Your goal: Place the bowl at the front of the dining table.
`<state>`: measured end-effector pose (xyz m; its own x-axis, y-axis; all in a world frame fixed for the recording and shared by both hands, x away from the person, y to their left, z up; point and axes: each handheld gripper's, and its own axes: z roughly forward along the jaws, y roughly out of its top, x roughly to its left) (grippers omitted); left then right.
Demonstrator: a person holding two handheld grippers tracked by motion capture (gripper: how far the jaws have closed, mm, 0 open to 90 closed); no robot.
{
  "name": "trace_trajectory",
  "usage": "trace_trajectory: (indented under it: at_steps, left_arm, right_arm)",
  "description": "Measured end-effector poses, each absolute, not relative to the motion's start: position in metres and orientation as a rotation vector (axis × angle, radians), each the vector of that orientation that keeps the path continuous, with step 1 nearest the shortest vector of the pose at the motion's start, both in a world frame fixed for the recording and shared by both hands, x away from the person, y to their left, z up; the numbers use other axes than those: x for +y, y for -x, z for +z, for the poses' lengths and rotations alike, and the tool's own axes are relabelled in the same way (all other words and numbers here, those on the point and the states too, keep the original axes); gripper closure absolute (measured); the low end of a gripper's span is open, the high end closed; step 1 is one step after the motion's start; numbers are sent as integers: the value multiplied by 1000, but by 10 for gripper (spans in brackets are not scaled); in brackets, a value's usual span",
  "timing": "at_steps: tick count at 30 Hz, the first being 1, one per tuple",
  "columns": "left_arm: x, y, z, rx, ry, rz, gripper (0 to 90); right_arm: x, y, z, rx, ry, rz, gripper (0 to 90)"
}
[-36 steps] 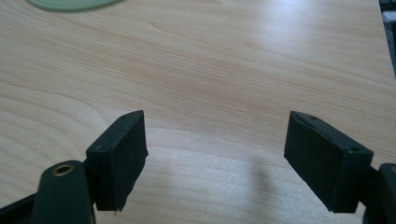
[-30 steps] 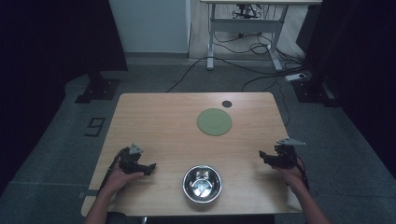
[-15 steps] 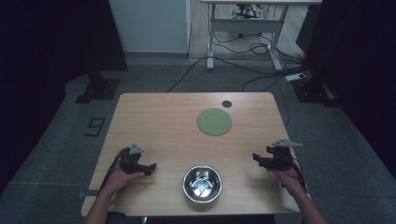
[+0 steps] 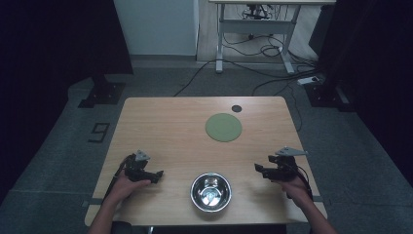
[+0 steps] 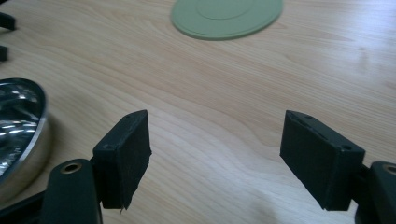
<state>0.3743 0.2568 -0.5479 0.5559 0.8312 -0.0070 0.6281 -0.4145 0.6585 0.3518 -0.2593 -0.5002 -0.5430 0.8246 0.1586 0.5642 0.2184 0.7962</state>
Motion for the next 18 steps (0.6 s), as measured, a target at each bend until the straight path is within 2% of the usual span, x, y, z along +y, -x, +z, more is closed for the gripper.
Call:
trace_trajectory:
  at_steps: [18]
  left_arm:
    - [256, -374, -548, 1166, -2178, 430, 0]
  right_arm:
    - [-213, -340, -502, 2338, -1190, 1285, 248]
